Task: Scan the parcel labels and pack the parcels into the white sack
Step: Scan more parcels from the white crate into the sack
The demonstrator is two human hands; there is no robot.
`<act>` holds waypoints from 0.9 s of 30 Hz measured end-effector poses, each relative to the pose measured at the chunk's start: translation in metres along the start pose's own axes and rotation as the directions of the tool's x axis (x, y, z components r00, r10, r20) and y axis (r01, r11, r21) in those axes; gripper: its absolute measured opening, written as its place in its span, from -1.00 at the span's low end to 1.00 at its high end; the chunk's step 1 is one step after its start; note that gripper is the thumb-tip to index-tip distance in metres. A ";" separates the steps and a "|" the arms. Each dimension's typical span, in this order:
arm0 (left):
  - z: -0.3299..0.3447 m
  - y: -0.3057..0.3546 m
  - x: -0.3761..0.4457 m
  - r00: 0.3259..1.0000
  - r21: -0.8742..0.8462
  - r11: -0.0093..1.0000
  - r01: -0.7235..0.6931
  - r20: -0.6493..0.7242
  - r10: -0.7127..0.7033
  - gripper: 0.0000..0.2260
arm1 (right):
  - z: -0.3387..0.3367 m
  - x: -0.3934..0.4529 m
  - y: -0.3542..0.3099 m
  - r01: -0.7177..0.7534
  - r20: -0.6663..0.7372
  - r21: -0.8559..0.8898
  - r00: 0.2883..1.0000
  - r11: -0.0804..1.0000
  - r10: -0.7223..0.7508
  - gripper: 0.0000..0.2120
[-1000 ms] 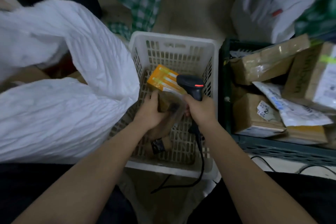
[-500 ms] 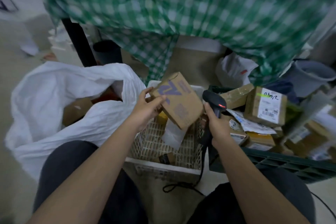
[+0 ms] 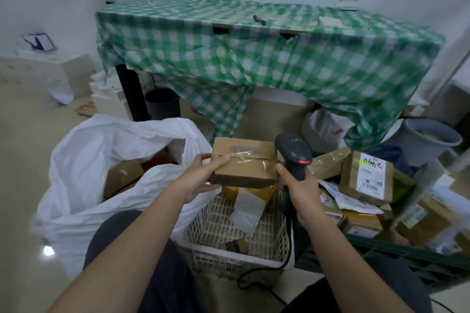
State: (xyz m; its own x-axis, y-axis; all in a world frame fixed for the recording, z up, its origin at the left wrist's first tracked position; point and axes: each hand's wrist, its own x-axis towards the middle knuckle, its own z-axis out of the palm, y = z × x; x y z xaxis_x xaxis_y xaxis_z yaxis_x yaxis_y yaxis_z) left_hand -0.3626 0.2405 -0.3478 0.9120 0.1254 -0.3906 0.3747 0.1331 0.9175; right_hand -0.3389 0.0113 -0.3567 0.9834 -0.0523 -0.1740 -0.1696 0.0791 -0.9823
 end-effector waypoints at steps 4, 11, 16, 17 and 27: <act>-0.006 -0.001 -0.004 0.927 0.247 0.899 -0.361 -0.008 0.374 -0.26 | 0.001 0.013 -0.007 -0.039 -0.072 0.118 0.996 0.992 0.048 -0.54; -0.005 -0.011 -0.011 0.925 0.341 0.861 -0.378 0.108 0.364 -0.16 | 0.020 0.017 -0.004 -0.035 -0.089 0.088 0.995 0.995 0.043 -0.65; -0.002 -0.002 -0.016 0.973 0.069 0.971 -0.228 -0.013 0.230 -0.58 | 0.028 0.017 0.008 0.012 -0.096 0.103 0.995 0.995 -0.002 -0.75; -0.002 -0.001 -0.015 0.977 0.056 0.976 -0.208 -0.032 0.210 -0.62 | 0.028 0.016 0.010 0.026 -0.094 0.101 0.995 0.995 -0.017 -0.73; -0.009 0.001 -0.009 1.000 -0.038 0.999 0.019 -0.012 -0.019 -0.59 | 0.028 0.006 0.021 0.012 -0.099 0.072 0.995 0.997 -0.005 -0.61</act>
State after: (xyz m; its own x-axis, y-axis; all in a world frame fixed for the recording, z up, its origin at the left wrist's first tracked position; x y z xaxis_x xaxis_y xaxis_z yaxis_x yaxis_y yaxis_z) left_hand -0.3718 0.2486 -0.3438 0.9024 0.1351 -0.4091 0.3851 0.1729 0.9065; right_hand -0.3348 0.0410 -0.3768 0.9729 -0.1509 -0.1749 -0.1525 0.1495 -0.9769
